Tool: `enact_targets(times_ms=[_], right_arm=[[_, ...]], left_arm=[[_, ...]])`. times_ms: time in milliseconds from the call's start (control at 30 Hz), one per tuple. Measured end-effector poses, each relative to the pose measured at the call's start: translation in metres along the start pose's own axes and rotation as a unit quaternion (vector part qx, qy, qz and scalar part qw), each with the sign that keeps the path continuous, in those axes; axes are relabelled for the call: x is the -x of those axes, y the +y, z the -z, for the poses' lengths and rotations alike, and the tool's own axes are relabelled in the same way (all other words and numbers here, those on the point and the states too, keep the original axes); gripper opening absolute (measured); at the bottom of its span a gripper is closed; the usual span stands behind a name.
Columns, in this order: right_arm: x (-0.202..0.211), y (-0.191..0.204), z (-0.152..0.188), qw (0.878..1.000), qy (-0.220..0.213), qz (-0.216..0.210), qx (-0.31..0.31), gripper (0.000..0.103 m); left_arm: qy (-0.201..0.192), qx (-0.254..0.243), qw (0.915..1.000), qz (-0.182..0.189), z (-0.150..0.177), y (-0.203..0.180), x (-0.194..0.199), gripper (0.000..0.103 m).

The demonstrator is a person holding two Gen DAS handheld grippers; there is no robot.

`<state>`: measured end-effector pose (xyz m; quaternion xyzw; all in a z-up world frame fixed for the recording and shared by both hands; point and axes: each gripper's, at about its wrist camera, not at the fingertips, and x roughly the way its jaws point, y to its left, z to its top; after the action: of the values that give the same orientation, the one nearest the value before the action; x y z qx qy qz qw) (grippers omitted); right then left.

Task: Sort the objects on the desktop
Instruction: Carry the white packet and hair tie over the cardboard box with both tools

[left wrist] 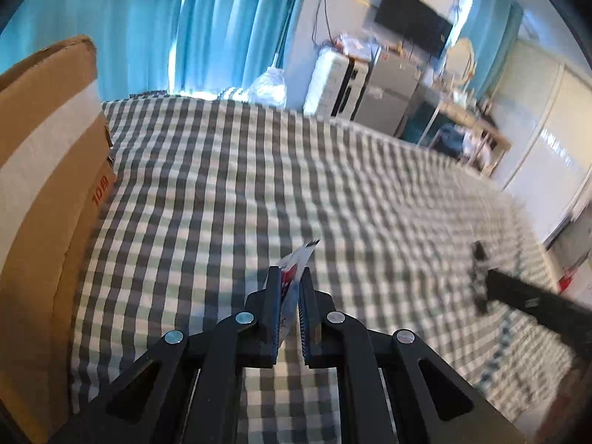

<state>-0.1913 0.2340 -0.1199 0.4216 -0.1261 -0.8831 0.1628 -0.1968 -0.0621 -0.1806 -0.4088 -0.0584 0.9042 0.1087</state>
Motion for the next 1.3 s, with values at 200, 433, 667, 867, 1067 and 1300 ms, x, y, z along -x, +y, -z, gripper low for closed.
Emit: enact_targets(times_ms=[200, 433, 667, 867, 1067, 1300], right_arm=[[0.023, -0.008, 0.014, 1.000, 0.000, 0.002, -0.005, 0.003], [0.024, -0.009, 0.011, 1.000, 0.002, 0.003, -0.014, 0.004], [0.055, 0.015, 0.014, 1.000, -0.020, 0.007, -0.001, 0.004], [0.093, 0.053, 0.018, 0.999, -0.047, 0.008, 0.023, 0.004], [0.124, 0.097, 0.021, 0.996, -0.076, -0.002, 0.051, 0.003], [0.146, 0.154, 0.022, 0.990, -0.100, -0.015, 0.094, 0.003]], left_arm=[[0.044, -0.014, 0.9987, -0.023, 0.008, -0.002, -0.037, 0.007], [0.004, 0.001, 1.0000, 0.006, 0.003, -0.006, 0.010, 0.004], [0.000, -0.002, 0.9999, 0.013, -0.008, -0.022, 0.072, 0.004], [-0.020, -0.012, 0.9997, 0.013, -0.015, -0.030, 0.123, 0.004], [-0.041, -0.015, 0.9990, 0.013, -0.017, -0.030, 0.164, 0.004], [-0.068, -0.012, 0.9976, 0.008, -0.019, -0.012, 0.210, 0.004]])
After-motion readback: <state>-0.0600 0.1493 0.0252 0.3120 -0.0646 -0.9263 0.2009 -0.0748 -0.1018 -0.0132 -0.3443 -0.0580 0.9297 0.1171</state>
